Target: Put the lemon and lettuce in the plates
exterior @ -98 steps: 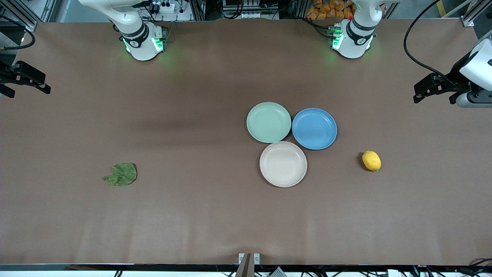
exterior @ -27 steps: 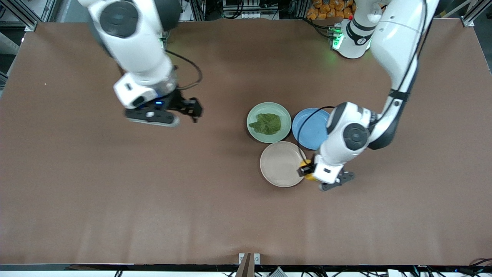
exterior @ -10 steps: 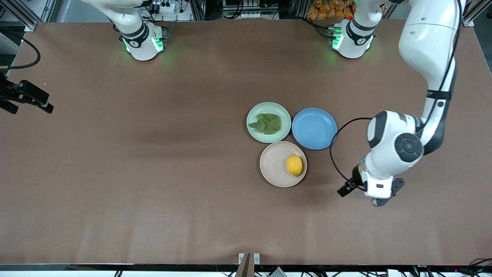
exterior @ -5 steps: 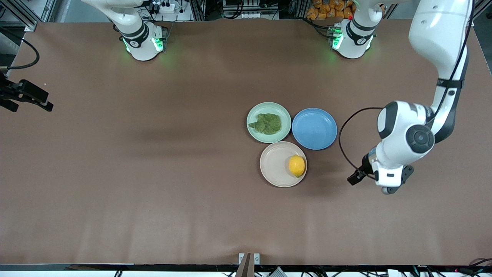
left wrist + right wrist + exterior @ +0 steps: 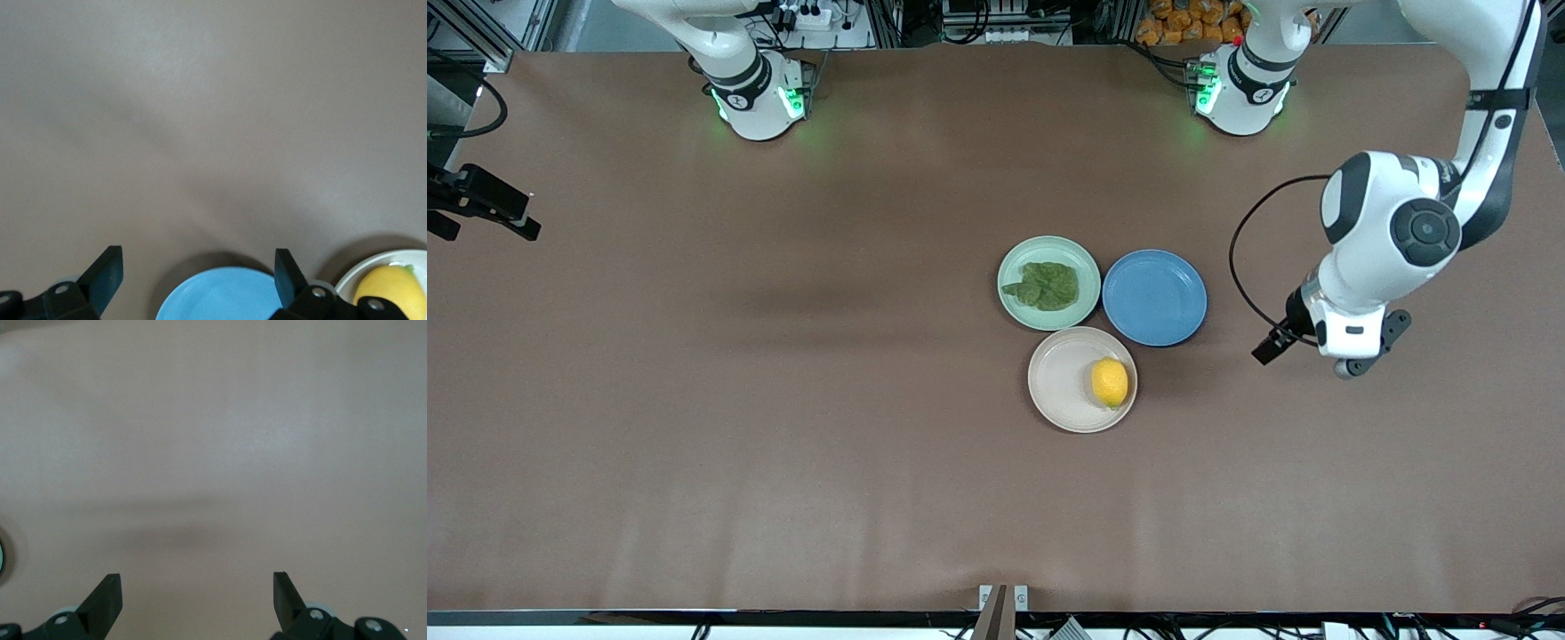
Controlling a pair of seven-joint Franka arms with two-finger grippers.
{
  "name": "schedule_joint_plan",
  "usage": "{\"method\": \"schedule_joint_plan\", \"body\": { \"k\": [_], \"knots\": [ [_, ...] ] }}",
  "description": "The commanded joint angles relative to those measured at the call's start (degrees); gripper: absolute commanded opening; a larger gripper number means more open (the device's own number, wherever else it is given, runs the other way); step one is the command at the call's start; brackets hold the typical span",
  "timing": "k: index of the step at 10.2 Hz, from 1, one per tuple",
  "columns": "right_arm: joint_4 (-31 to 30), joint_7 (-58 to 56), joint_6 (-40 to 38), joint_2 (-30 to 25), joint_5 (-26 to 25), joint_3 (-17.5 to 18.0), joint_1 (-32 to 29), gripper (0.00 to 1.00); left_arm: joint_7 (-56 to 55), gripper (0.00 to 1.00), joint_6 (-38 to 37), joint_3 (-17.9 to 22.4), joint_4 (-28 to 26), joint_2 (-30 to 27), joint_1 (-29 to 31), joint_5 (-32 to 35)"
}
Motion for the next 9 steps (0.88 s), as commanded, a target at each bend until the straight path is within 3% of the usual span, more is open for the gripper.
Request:
{"method": "schedule_joint_plan", "body": {
  "k": [1,3,7,9],
  "knots": [
    [-1.8,-0.8,0.6,-1.6,0.3,-0.9,1.2,1.0,0.6,1.0,0.6,-0.6,-6.6,-6.8,0.8,-1.4],
    [-1.7,-0.8,0.6,-1.5,0.3,-0.8,1.1,1.0,6.0,1.0,0.4,-0.6,-6.4,-8.3,0.7,-1.3],
    [-1.0,-0.8,0.9,-0.8,0.3,-1.1,2.2,1.0,34.0,1.0,-4.4,0.0,-5.4,-14.7,3.1,-1.3],
    [-1.1,-0.8,0.9,-0.7,0.3,-1.1,2.0,1.0,39.3,1.0,-13.4,0.0,3.2,-14.7,3.2,-1.3]
  ]
}}
